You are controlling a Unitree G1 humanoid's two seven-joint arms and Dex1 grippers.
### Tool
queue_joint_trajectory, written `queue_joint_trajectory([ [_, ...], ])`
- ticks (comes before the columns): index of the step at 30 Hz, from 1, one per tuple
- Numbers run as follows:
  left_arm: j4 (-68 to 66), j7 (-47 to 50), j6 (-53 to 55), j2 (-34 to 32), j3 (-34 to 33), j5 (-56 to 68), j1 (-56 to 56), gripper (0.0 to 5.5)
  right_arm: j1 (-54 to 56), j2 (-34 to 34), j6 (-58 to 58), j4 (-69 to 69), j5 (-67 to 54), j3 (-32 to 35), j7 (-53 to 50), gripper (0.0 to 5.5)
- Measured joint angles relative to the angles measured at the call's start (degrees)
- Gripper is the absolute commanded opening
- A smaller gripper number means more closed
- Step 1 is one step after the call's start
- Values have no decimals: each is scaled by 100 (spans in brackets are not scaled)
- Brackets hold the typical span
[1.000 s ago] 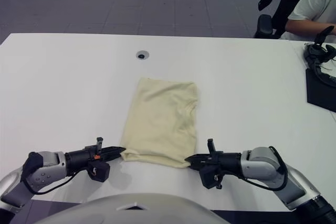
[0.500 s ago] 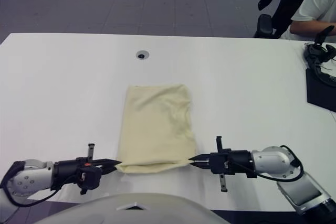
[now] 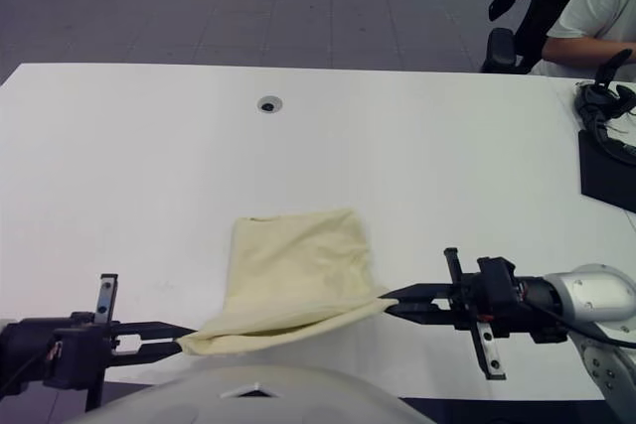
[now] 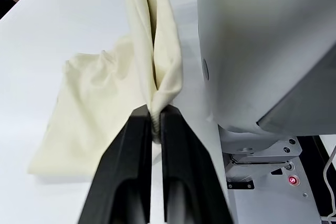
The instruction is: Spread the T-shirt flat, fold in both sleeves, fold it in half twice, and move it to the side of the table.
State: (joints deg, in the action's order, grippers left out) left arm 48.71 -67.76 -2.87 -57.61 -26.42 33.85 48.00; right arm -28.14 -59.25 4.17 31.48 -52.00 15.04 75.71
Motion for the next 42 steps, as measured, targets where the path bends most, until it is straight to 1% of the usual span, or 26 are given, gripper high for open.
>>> queue_joint_trajectory([
  [2,-107,1,175,-48,130,-10,-395,5,375,133,-18,-157,484,-224,-129,3],
  [6,-597,338,624,-136,997,-155,-1783,5,1437,575,-98,-837,1423,-926,-382,3],
  [10,-1536,769,888,294,1990,-730,-3342,5,2524,1125,-392,-1817,2266,-1451,-618,3],
  [14,-2586,981,852,797,2746,-1396,-4438,5,3216,1528,-848,-2728,2891,-1733,-733,3],
  [17,-3363,1164,724,1219,3112,-1833,-5025,5,3490,1801,-1013,-3236,3042,-1805,-773,3],
  [20,-3935,1239,515,1472,3389,-2182,-5320,5,3677,1985,-1171,-3684,3166,-1869,-761,3],
  [21,-4032,1242,450,1507,3445,-2285,-5337,33,3694,2036,-1233,-3792,3215,-1911,-754,3],
  [22,-4163,1242,362,1563,3515,-2381,-5348,50,3724,2148,-1326,-3967,3274,-1938,-766,40],
  [23,-4235,1237,304,1585,3575,-2473,-5349,66,3741,2236,-1378,-4105,3310,-1954,-803,52],
  [27,-4395,1260,137,1604,3592,-2579,-5347,136,3935,2584,-1644,-4643,3485,-1823,-1296,121],
  [29,-4458,1441,146,1669,3512,-2579,-5350,165,4001,2685,-1697,-4758,3478,-1668,-1551,149],
  [32,-4690,2140,315,2051,3183,-2577,-5560,217,4018,2803,-1734,-4684,3357,-1398,-1820,198],
  [34,-4742,2545,428,2245,2968,-2546,-5708,246,3988,2842,-1739,-4493,3337,-1375,-1904,226],
  [38,-4783,3359,726,2552,2457,-2477,-5823,315,3843,3062,-1693,-3799,3355,-1631,-1964,293],
  [40,-4781,3681,865,2681,2253,-2460,-5826,360,3827,3207,-1580,-3435,3417,-1884,-2015,335],
  [42,-4699,3888,953,2823,2114,-2347,-5821,397,3872,3447,-1534,-3333,3666,-2315,-2044,371],
])
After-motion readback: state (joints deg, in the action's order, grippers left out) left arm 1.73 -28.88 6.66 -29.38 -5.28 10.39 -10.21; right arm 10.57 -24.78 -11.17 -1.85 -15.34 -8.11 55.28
